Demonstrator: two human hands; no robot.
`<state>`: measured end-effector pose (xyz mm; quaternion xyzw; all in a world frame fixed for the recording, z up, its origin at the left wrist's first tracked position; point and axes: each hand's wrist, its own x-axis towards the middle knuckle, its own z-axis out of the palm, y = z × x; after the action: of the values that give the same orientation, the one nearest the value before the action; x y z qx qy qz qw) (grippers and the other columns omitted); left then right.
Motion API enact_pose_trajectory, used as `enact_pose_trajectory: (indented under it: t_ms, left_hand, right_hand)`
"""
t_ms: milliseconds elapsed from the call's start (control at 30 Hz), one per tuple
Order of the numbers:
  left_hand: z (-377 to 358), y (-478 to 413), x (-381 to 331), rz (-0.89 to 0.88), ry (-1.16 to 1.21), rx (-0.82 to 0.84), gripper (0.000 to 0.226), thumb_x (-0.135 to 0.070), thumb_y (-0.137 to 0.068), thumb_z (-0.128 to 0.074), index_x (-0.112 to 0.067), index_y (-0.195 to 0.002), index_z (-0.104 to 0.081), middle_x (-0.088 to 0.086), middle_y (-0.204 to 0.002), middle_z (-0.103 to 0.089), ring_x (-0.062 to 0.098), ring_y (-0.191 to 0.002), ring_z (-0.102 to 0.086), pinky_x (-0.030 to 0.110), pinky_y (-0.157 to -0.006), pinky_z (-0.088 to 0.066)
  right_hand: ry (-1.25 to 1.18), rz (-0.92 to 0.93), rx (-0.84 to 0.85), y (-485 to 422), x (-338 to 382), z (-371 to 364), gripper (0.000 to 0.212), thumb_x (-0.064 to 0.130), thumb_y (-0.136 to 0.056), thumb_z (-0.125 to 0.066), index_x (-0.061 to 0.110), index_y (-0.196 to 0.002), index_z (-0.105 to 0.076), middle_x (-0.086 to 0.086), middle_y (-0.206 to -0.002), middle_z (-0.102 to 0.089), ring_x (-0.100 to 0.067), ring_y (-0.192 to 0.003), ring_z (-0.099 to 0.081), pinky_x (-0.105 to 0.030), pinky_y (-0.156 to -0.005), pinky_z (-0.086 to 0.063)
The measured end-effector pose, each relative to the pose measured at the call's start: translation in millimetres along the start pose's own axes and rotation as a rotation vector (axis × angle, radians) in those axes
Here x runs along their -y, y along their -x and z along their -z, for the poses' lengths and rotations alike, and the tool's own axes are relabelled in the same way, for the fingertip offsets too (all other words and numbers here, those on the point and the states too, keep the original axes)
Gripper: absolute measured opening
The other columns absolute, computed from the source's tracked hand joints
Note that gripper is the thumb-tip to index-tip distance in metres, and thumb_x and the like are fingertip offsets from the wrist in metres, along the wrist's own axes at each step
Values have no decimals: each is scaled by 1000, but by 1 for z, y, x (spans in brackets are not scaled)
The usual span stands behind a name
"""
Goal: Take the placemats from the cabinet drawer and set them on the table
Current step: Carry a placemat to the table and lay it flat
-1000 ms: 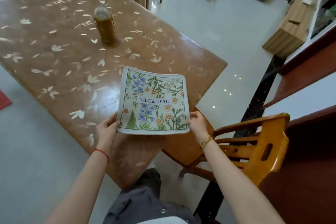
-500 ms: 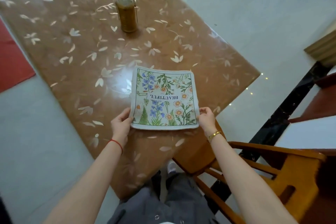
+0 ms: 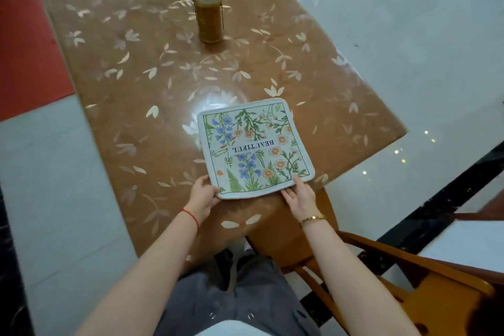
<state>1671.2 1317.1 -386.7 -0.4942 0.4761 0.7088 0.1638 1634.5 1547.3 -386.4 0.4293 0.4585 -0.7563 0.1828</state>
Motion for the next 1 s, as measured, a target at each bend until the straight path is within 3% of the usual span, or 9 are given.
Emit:
enact_pose_trajectory:
  t_ms: [100,200,300,433,533,600,733,867,1000]
  left_hand:
    - [-23,6,14,91,100,40,59,22,-91,-37,-2,-145,-34,25,-141,-50,40,-127,-53,45,-93,-51]
    - [-48,14,24,116,67,90,53,24,-89,-39,1,-137,-43,25,-137,-54,38,-120,-57,43,-89,-52]
    - [-56,16,20,119,-45,109,38,12,-90,-53,0,-126,-54,21,-126,-64,29,-95,-64,35,-73,-56]
    - [-43,0,-7,94,21,34,31,-10,-96,-57,-5,-126,-53,10,-106,-65,26,-104,-60,37,-87,-54]
    - [-27,-14,-31,69,168,-20,29,-11,-97,-56,-9,-126,-53,12,-114,-65,25,-103,-61,38,-89,-50]
    - [-17,-22,-42,56,200,-77,28,-10,-96,-57,-8,-123,-54,13,-105,-67,24,-90,-64,37,-85,-51]
    - [1,-27,-50,-7,107,-168,43,2,-91,-57,-9,-132,-58,13,-116,-66,22,-86,-65,36,-77,-56]
    - [5,-14,-43,-23,-113,-97,41,11,-90,-54,2,-131,-54,18,-113,-65,27,-85,-66,29,-58,-61]
    - [-1,-8,-27,57,-122,-43,48,14,-91,-52,5,-138,-46,16,-119,-61,31,-102,-63,37,-77,-58]
  right_hand:
    - [61,-167,55,6,-14,-8,33,16,-95,-57,5,-125,-49,-18,-114,-59,-35,-110,-56,-48,-95,-50]
    - [127,-180,80,9,-28,-20,29,8,-97,-51,4,-125,-48,-18,-120,-60,-31,-102,-61,-43,-78,-54]
    - [251,-101,13,-3,-30,-23,29,-3,-95,-47,5,-123,-46,-13,-116,-60,-28,-99,-61,-43,-80,-54]
    - [632,68,-37,-19,-8,-6,35,-3,-92,-46,9,-125,-46,-8,-124,-60,-25,-103,-62,-41,-86,-56]
    - [772,135,97,-29,20,8,42,-5,-92,-46,11,-131,-46,-2,-128,-58,-23,-112,-61,-41,-92,-54]
    - [844,141,163,-40,38,13,43,-5,-91,-48,10,-131,-46,-8,-131,-59,-27,-113,-62,-45,-92,-54]
    - [1030,216,198,-56,73,7,27,3,-93,-49,17,-116,-51,-4,-121,-63,-24,-106,-65,-43,-90,-55]
    - [822,301,99,-67,93,-6,8,19,-91,-58,13,-96,-59,-10,-110,-66,-27,-96,-65,-43,-89,-55]
    - [476,252,-15,-70,85,-10,29,47,-82,-67,18,-84,-67,-8,-104,-72,-26,-99,-66,-41,-89,-52]
